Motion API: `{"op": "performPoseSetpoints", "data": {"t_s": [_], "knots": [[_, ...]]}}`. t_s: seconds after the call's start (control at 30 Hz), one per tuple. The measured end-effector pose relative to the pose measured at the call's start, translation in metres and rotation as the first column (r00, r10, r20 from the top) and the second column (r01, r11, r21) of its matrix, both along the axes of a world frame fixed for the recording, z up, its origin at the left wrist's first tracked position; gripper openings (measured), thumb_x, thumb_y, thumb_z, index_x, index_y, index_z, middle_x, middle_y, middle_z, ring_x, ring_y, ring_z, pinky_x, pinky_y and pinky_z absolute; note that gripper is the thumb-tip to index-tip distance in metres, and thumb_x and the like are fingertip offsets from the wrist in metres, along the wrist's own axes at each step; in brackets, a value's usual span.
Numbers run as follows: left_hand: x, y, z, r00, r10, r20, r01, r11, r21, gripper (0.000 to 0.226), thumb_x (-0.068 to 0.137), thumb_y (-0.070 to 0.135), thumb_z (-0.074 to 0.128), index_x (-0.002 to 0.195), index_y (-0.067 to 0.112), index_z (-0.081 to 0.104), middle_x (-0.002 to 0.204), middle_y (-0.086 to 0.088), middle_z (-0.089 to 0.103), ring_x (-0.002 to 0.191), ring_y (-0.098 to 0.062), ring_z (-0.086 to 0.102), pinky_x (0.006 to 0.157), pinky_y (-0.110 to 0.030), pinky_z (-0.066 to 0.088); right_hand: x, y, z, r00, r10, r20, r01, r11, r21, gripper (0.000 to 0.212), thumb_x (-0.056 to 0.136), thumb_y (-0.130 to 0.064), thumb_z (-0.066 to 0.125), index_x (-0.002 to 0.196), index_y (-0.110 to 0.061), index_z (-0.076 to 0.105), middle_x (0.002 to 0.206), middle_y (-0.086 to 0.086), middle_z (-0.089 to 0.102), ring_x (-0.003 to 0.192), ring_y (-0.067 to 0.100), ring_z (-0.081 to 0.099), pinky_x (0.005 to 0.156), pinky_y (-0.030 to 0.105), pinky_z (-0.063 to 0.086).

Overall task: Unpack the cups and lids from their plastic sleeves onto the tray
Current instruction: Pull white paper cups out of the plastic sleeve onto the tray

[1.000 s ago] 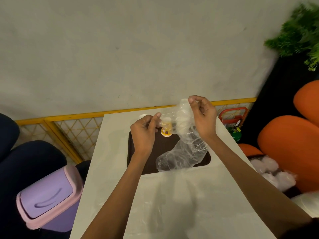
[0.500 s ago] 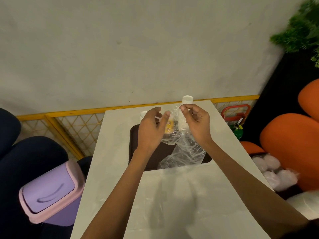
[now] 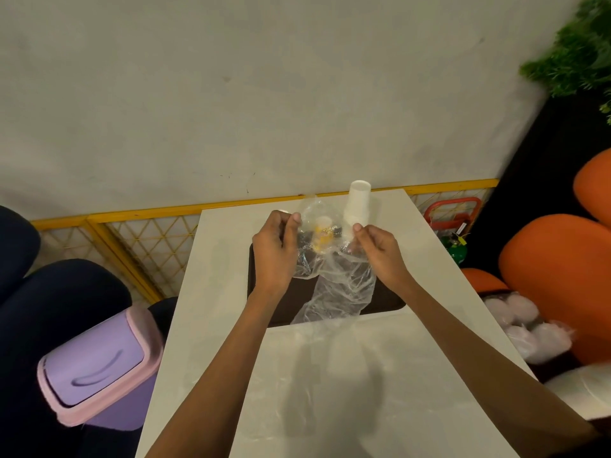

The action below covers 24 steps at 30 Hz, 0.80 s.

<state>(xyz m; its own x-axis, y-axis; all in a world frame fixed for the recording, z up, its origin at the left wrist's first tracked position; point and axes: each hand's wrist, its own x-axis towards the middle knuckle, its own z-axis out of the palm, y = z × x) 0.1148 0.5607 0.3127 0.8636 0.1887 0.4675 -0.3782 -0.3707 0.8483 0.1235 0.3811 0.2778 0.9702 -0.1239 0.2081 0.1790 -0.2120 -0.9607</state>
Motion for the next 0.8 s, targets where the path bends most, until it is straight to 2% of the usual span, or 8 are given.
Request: {"op": "performPoseSetpoints", "data": {"t_s": [0.1, 0.23, 0.33, 0.4, 0.5, 0.63, 0.7, 0.8], "knots": [[0.002, 0.006, -0.005, 0.998, 0.06, -0.022, -0.058, 0.995, 0.086, 0.028, 0.1, 0.026, 0.046, 0.088, 0.005, 0.061, 0.057, 0.003, 0.057, 0.052, -0.016, 0.054, 0.056, -0.035, 0.045, 0.003, 0.005, 0.004, 0.997, -0.055, 0.057, 0.055, 0.998, 0.008, 0.031, 0.098, -0.022, 0.048, 0.068, -0.018, 0.051, 0.062, -0.003, 0.056, 0.054, 0.001, 0.056, 0.062, 0.018, 0.05], [0.006, 0.01, 0.0, 0.992, 0.092, -0.085, -0.076, 0.982, 0.172, 0.031, 0.101, 0.03, 0.041, 0.105, 0.008, 0.062, 0.085, -0.003, 0.068, 0.071, -0.019, 0.061, 0.063, -0.029, 0.045, 0.009, 0.005, 0.018, 0.981, -0.076, 0.177, 0.101, 0.986, -0.136, 0.031, 0.097, -0.028, 0.051, 0.073, -0.009, 0.049, 0.056, -0.002, 0.053, 0.047, 0.005, 0.053, 0.053, 0.025, 0.048], [0.009, 0.008, 0.005, 0.993, 0.072, -0.093, -0.058, 0.988, 0.146, 0.029, 0.098, 0.034, 0.047, 0.095, 0.009, 0.061, 0.079, -0.004, 0.066, 0.07, -0.019, 0.061, 0.061, -0.022, 0.041, 0.013, 0.003, 0.023, 0.97, -0.089, 0.228, 0.152, 0.949, -0.275, 0.03, 0.096, -0.036, 0.052, 0.078, -0.012, 0.052, 0.061, 0.004, 0.06, 0.054, 0.017, 0.057, 0.059, 0.033, 0.05], [0.011, 0.006, 0.004, 0.994, 0.059, -0.092, -0.054, 0.997, 0.054, 0.02, 0.099, 0.024, 0.048, 0.089, 0.008, 0.057, 0.066, -0.003, 0.061, 0.062, -0.017, 0.059, 0.061, -0.026, 0.042, 0.011, 0.002, 0.03, 0.983, -0.056, 0.177, 0.105, 0.955, -0.278, 0.028, 0.094, -0.04, 0.052, 0.085, -0.014, 0.055, 0.067, 0.006, 0.065, 0.057, 0.016, 0.059, 0.063, 0.032, 0.052], [0.014, 0.01, -0.003, 0.991, 0.042, -0.129, -0.061, 0.987, -0.146, 0.016, 0.101, 0.017, 0.044, 0.09, 0.008, 0.052, 0.057, 0.002, 0.053, 0.045, -0.007, 0.05, 0.054, -0.03, 0.042, 0.005, -0.005, 0.033, 1.0, -0.025, -0.019, 0.017, 0.944, -0.328, 0.048, 0.094, -0.051, 0.042, 0.096, -0.008, 0.064, 0.077, 0.007, 0.069, 0.068, 0.016, 0.064, 0.072, 0.033, 0.052], [0.015, 0.013, -0.018, 0.98, 0.076, -0.183, -0.123, 0.956, -0.265, 0.021, 0.102, 0.015, 0.04, 0.082, 0.019, 0.048, 0.053, 0.007, 0.051, 0.037, -0.004, 0.045, 0.048, -0.028, 0.035, -0.008, -0.023, 0.002, 0.975, -0.049, -0.218, -0.057, 0.889, -0.455, 0.055, 0.097, -0.052, 0.031, 0.079, -0.012, 0.063, 0.075, 0.0, 0.061, 0.07, 0.011, 0.056, 0.061, 0.022, 0.041], [0.014, 0.013, -0.027, 0.972, 0.093, -0.217, -0.157, 0.941, -0.3, 0.023, 0.102, 0.015, 0.039, 0.08, 0.021, 0.045, 0.054, 0.0, 0.047, 0.036, -0.004, 0.043, 0.047, -0.027, 0.034, -0.014, -0.025, -0.017, 0.969, -0.048, -0.243, -0.073, 0.883, -0.464, 0.046, 0.098, -0.048, 0.032, 0.068, -0.02, 0.051, 0.069, -0.004, 0.054, 0.065, 0.009, 0.051, 0.058, 0.02, 0.035], [0.011, 0.014, -0.044, 0.954, 0.149, -0.261, -0.222, 0.935, -0.276, 0.022, 0.102, 0.018, 0.04, 0.08, 0.021, 0.045, 0.057, -0.004, 0.047, 0.036, -0.003, 0.044, 0.044, -0.02, 0.036, -0.016, -0.024, -0.038, 0.969, -0.086, -0.231, -0.029, 0.891, -0.453, 0.044, 0.098, -0.044, 0.037, 0.067, -0.014, 0.045, 0.062, -0.003, 0.049, 0.06, 0.011, 0.048, 0.057, 0.024, 0.035]]}}
